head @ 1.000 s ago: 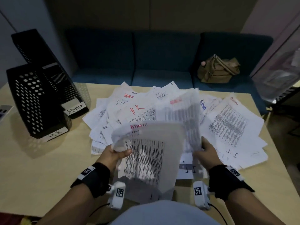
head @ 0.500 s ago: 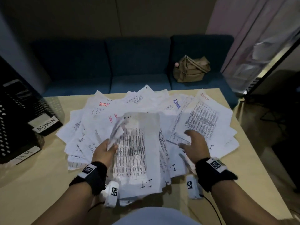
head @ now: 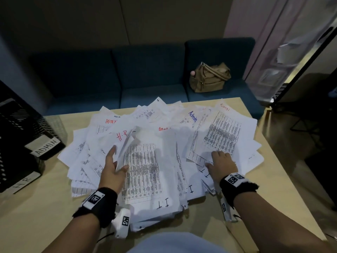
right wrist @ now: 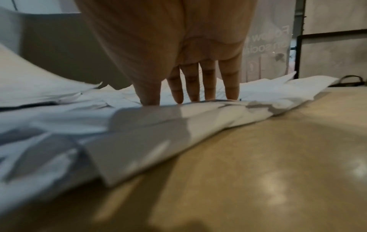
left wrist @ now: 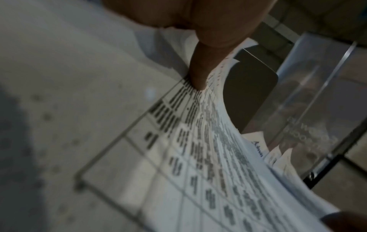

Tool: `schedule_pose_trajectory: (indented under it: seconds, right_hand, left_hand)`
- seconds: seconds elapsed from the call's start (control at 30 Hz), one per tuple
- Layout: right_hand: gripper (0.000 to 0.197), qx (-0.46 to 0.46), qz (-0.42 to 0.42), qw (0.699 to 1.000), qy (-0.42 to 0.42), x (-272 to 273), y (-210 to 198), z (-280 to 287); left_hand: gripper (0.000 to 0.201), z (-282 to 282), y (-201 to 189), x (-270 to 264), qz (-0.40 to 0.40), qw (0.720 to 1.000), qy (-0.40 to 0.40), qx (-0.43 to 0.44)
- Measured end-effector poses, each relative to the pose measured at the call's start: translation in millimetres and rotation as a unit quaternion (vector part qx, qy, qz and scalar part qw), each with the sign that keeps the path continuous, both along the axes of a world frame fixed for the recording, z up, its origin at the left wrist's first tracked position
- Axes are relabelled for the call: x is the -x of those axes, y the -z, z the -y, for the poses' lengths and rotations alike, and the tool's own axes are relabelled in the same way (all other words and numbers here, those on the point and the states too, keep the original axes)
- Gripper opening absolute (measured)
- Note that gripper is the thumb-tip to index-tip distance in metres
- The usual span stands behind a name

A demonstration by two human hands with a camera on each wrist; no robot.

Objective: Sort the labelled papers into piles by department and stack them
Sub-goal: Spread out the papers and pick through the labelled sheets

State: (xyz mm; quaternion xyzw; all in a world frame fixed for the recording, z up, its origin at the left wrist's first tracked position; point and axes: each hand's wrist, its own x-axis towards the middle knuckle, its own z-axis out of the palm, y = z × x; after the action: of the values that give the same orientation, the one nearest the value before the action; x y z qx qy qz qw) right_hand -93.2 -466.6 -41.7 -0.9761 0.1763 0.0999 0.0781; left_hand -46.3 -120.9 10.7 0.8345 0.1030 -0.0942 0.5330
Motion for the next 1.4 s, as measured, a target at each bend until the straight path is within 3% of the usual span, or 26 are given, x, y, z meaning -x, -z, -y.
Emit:
schedule_pose_trajectory:
  seconds: [0.07, 0.17, 0.2, 0.37, 0.47, 0.53, 0.63, 0.7, 0.93, 1.03, 1.1, 1.17, 1.27, 1.4]
  right_hand:
    - [0.056, 0.019, -0.02, 1.0, -0.004, -2.2, 0.8, 0.1]
    - [0.093, 0.008, -0.06, 0.997, 0.039, -0.2, 6.1, 5.4]
    - [0.097, 0.005, -0.059, 0.997, 0.044, -1.2, 7.1, 7.0]
    - [0.06, 0.016, -0.035, 0.999, 0.029, -16.1, 0.2, 12.0]
    - [0.048, 0.022, -0.027, 0.999, 0.007, -22.8, 0.0, 9.5]
    - [0.055, 0.024, -0.02, 0.999, 0.015, -26.3, 2.0, 4.2]
    - [0.088, -0.048, -0.02, 0.997, 0.062, -34.4, 3.7, -5.9]
    - [0.093, -0.053, -0.016, 0.996, 0.074, -39.5, 3.8, -15.1]
    - [0.054, -0.046, -0.001, 0.999, -0.01, -53.9, -2.3, -33.3]
    - [0.021, -0.145, 0.095, 0.98, 0.097, -52.2, -22.0, -19.1]
    - [0.016, -0.195, 0.183, 0.941, 0.206, -39.5, -35.0, -7.3]
    - [0.015, -0.228, 0.259, 0.906, 0.246, -21.2, -47.1, -6.5]
    - [0.01, -0.234, 0.319, 0.91, 0.123, 3.8, -54.6, -30.7]
    - [0.007, -0.195, 0.266, 0.932, -0.149, 25.0, -54.7, -82.3]
  left_hand:
    - [0.077, 6.1, -4.8, 3.6, 0.003, 0.999, -0.015, 0.052]
    - [0.084, 10.2, -1.8, 3.4, -0.025, 0.996, -0.017, 0.087]
    - [0.086, 10.3, 2.0, 1.8, -0.042, 0.994, -0.016, 0.099]
    - [0.084, 7.1, 23.4, -1.5, -0.094, 0.989, -0.018, 0.114]
    - [0.091, 7.4, 27.9, 2.2, -0.125, 0.986, 0.018, 0.11]
    - [0.092, 5.2, 33.7, 2.7, -0.138, 0.986, 0.035, 0.09]
    - [0.085, 1.5, 41.3, 4.4, -0.15, 0.985, 0.033, 0.076]
    - [0.08, -0.4, 44.4, 5.9, -0.157, 0.984, 0.034, 0.076]
    - [0.081, -0.6, 45.9, 6.2, -0.163, 0.983, 0.051, 0.064]
    - [0.078, 2.1, 43.0, 8.7, -0.14, 0.987, 0.021, 0.076]
    - [0.083, 4.6, 39.5, 12.2, -0.1, 0.99, 0.0, 0.096]
    - [0.087, 10.0, 33.0, 18.4, -0.058, 0.992, -0.011, 0.112]
    - [0.07, 15.2, 28.7, 20.2, -0.038, 0.992, -0.034, 0.118]
    - [0.031, 18.9, 25.3, 13.4, -0.076, 0.99, -0.038, 0.115]
